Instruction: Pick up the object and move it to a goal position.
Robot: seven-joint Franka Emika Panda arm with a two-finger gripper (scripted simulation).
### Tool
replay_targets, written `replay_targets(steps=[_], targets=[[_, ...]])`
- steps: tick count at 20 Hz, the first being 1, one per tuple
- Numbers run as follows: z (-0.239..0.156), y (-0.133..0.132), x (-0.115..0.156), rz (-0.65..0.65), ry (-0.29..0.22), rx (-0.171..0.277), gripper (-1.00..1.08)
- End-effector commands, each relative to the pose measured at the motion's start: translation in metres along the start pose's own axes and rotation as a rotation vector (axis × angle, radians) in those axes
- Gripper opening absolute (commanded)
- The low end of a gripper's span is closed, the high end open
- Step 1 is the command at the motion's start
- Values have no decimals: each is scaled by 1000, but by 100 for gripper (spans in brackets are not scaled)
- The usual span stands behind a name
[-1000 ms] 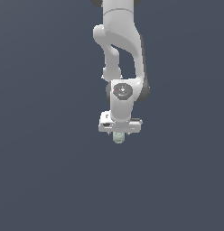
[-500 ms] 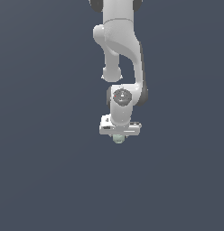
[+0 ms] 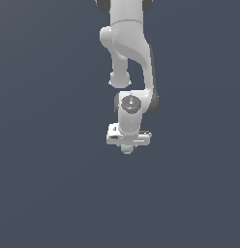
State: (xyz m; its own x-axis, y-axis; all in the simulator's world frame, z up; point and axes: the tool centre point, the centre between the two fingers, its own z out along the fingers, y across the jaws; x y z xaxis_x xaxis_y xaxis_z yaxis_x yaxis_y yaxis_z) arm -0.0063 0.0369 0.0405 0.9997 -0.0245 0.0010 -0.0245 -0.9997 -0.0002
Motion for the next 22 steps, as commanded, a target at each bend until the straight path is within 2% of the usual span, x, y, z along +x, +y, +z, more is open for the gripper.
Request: replay_targets(steps=[1, 5, 9, 22], targets=[[-1, 2, 0, 0, 0, 0, -100], [-6, 14, 1, 0, 0, 0, -100], [-18, 40, 4, 0, 0, 0, -100], [-79, 174, 19, 0, -1, 1, -100]])
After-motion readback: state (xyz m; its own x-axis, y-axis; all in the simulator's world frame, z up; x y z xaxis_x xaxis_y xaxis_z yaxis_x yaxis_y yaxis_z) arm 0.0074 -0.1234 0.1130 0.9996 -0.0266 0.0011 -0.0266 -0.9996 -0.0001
